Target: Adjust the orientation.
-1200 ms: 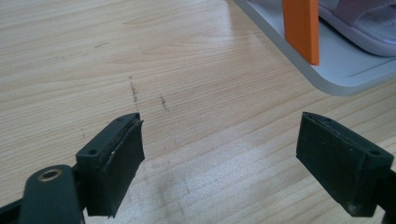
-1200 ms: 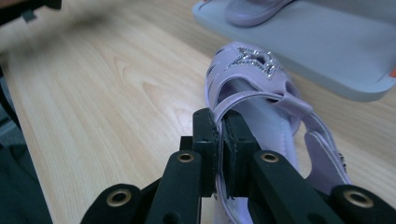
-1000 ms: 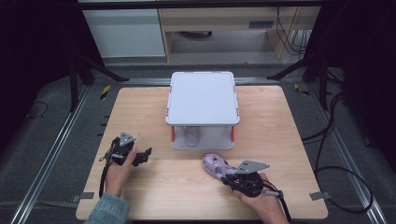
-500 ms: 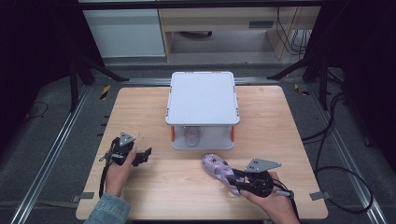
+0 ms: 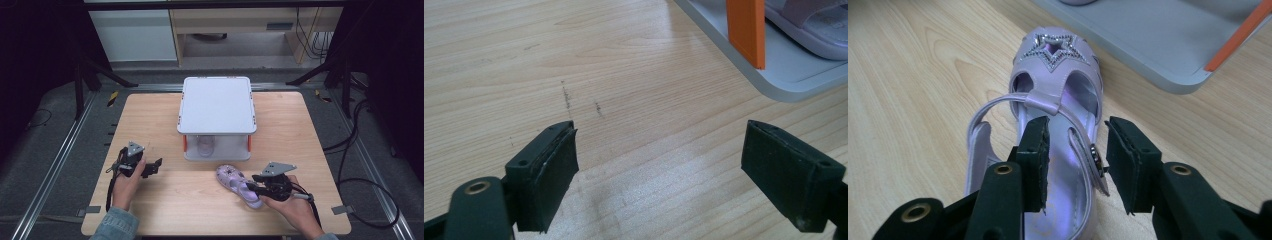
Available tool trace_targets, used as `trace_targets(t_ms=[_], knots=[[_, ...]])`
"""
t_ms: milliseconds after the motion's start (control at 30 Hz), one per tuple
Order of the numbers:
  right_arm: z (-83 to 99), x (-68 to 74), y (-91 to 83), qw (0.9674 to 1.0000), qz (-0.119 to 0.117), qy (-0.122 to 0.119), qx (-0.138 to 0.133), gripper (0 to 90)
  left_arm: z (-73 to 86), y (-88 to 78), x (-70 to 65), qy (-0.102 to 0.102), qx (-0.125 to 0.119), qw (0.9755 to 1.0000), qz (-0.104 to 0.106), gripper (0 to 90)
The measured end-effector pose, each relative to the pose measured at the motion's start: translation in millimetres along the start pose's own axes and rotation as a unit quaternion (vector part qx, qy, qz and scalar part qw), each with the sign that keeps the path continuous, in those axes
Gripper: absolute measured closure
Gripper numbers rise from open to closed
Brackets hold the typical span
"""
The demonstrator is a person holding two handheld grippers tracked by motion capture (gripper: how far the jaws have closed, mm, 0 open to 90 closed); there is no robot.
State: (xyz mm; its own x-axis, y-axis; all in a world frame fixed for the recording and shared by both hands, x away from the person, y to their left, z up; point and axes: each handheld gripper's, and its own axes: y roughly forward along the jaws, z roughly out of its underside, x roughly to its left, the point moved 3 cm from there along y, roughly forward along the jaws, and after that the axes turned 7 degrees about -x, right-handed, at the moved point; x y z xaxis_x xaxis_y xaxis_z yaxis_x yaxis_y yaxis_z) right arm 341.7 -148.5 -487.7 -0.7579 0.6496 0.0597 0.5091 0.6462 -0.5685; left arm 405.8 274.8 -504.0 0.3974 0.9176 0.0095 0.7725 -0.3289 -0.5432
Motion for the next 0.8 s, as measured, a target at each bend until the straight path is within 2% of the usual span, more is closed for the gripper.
trace_targets(t_ms=[167, 433, 600, 800], knots=[[1.0, -0.2, 7.9, 1.0000, -0.002, -0.006, 0.008, 66.6, 0.0, -0.2, 0.2, 0.000, 0.000, 1.0000, 0.000, 13.9], [1.5, -2.4, 7.7, 1.0000, -0.004, 0.002, 0.006, 80.6, -0.1, -0.4, 0.4, 0.001, 0.000, 1.0000, 0.000, 13.9], [2.1, -1.2, 5.6, 0.9998, -0.008, 0.017, -0.007, 82.8, -0.2, -0.7, 1.1, -0.001, -0.001, 1.0000, -0.001, 13.9], [-0.1, -5.2, -1.7, 0.9974, -0.008, 0.063, -0.033, 83.4, -0.3, -0.9, 1.2, -0.002, -0.001, 1.0000, -0.001, 13.9]])
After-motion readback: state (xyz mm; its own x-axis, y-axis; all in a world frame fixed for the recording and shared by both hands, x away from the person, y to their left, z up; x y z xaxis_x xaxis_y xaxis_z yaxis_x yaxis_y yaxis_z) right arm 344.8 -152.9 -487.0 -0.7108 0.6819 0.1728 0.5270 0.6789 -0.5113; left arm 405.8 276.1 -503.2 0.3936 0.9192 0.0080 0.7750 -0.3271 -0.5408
